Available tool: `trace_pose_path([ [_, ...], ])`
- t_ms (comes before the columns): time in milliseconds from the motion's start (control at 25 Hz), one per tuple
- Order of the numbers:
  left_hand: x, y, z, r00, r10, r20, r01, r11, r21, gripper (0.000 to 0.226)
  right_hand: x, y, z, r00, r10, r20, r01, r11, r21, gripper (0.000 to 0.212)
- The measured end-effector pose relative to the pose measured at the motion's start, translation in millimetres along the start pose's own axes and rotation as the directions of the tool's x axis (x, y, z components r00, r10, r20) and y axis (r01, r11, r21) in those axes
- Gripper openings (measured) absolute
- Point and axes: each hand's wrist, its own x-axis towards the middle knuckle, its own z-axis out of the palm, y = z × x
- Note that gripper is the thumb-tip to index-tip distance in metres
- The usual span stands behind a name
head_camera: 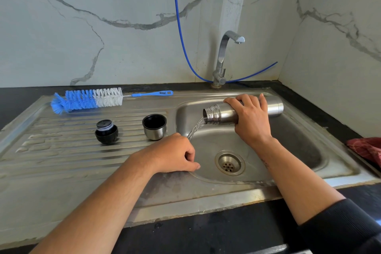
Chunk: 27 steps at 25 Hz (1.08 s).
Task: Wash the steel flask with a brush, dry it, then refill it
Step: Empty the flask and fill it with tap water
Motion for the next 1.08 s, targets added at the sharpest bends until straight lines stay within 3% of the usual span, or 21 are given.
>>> trace_pose_path([
  [1080,-1,1,-2,1.000,-0.012,0.006,0.012,1.000,0.003,0.032,3,-12,-4,0.983,-0.158,-0.090,0.150,0.985,-0.090,0.070],
])
